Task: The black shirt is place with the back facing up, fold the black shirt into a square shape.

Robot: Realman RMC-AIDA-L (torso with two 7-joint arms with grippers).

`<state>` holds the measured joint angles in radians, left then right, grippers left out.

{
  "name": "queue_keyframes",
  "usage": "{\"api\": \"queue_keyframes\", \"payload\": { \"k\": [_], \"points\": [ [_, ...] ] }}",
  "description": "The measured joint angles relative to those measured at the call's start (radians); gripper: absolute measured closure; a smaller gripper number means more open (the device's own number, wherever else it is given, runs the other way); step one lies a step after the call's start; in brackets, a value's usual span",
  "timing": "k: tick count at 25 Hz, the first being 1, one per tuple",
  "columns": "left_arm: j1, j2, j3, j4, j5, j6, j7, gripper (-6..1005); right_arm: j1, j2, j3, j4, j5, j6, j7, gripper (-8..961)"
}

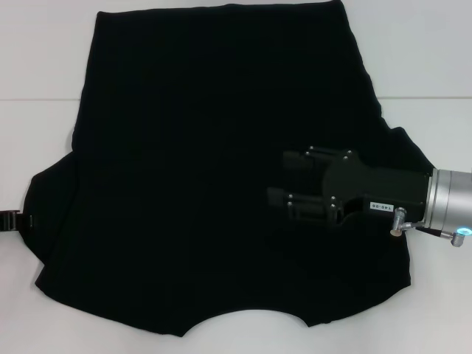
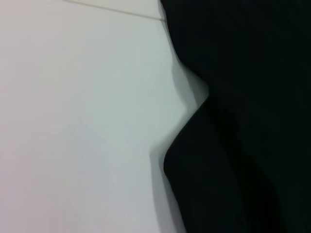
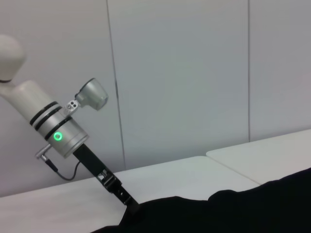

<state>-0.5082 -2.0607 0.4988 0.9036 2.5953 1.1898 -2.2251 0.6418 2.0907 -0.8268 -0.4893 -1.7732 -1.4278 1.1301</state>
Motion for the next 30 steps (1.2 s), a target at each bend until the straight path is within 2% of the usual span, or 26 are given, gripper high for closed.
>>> {"api": "queue_keyframes", "payload": {
  "k": [13,22,30],
  "points": [
    [-0.003,0.001,-0.001,-0.008,0.013,-0.012,0.001,968,-0.004,0.000,0.000,0.000,0.006,-0.006,-0.002,207],
    [0.004,-0.005,-0.020,-0.004,0.001,-0.025,-0.002,998,-0.002,0.000,0.000,0.002,0.016,-0.002,-0.003,208],
    [0.013,-0.002,-0.088,-0.002,-0.006,-0.037,0.001,998,-0.002,0.000,0.000,0.013,0.033,0.004,-0.004,207]
  ]
}}
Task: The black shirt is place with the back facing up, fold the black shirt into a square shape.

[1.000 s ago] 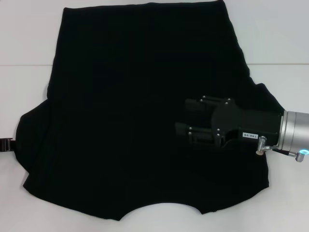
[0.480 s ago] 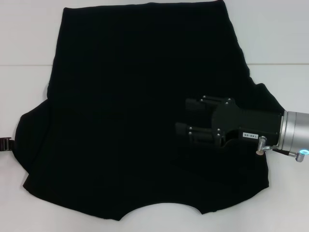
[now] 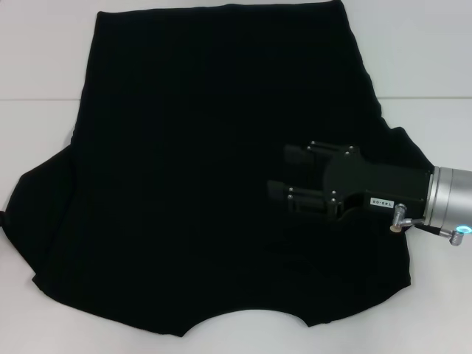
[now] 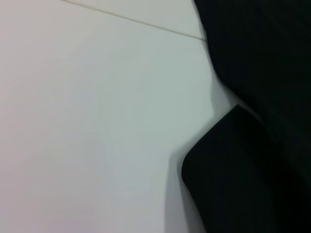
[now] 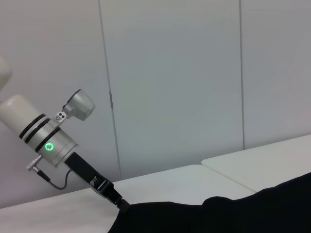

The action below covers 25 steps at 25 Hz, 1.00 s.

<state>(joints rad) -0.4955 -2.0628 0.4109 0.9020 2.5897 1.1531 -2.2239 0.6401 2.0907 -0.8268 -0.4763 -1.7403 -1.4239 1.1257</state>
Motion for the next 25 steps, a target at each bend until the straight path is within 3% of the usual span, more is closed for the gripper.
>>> {"api": "queue_keyframes", "payload": {
  "k": [25],
  "points": [
    [0.053,0.001,-0.092,0.010,-0.062,0.025,0.014,998,0.007,0.002,-0.005,0.012,0.024,0.028,-0.011,205]
  ]
}}
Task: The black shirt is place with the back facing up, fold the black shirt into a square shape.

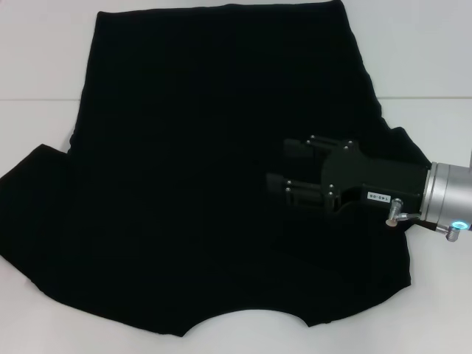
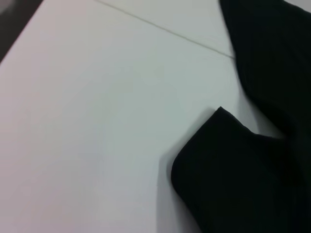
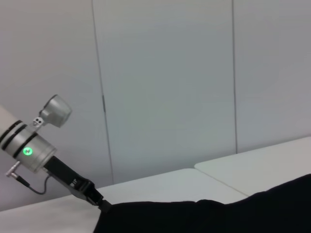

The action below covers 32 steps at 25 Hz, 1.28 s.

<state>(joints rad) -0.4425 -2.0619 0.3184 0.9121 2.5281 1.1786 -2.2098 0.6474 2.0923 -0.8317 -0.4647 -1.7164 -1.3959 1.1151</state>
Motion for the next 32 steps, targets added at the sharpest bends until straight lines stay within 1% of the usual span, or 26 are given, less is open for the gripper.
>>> {"api": "queue_keyframes", "payload": {
  "k": [3,7,12,27,32],
  "points": [
    [0.010,-0.001,-0.009,0.002,-0.019,0.002,0.007,998,0.000,0.000,-0.001,0.000,0.000,0.003,0.000,205],
    [0.011,0.001,-0.051,0.002,-0.025,0.021,0.025,998,0.004,0.000,0.003,0.000,0.000,0.003,0.000,204],
    [0.012,0.003,-0.076,0.002,-0.026,0.029,0.034,998,0.006,-0.001,0.003,0.000,0.000,0.003,0.000,204],
    [0.017,0.004,-0.087,0.002,-0.026,0.051,0.040,999,0.006,-0.002,0.003,0.000,0.000,0.005,0.000,205],
    [0.023,0.008,-0.092,0.024,-0.026,0.100,0.041,999,0.006,-0.002,0.003,0.000,0.000,0.005,0.000,205]
  ]
}}
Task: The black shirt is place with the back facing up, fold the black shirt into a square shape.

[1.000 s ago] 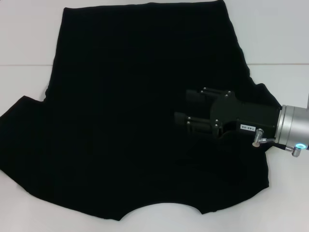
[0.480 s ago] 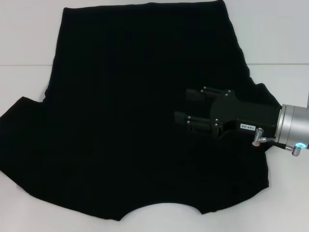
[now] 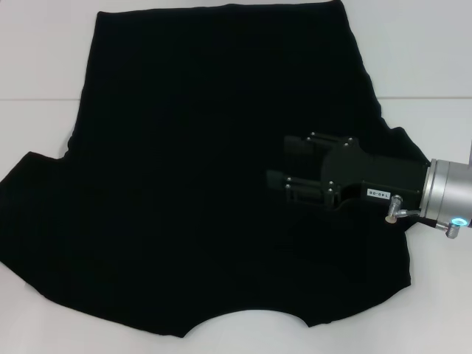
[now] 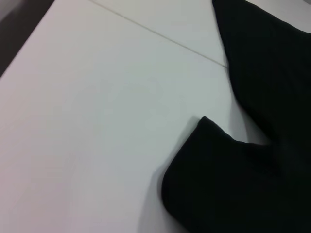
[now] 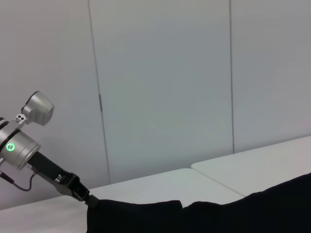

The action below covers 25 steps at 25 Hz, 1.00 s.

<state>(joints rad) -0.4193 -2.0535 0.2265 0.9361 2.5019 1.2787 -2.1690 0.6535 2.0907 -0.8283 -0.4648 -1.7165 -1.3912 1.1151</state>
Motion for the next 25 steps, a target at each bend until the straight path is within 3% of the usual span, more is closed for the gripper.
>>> {"api": "queue_keyframes", "payload": {
  "k": [16,25],
  "points": [
    [-0.004,0.003,-0.008,-0.005,-0.010,0.028,0.022,999,-0.005,0.000,0.000,0.001,0.000,0.000,0.000,205],
    [-0.073,0.005,-0.004,-0.050,-0.050,0.021,0.067,999,-0.010,0.000,0.000,0.009,0.000,0.000,0.000,206]
  ]
}}
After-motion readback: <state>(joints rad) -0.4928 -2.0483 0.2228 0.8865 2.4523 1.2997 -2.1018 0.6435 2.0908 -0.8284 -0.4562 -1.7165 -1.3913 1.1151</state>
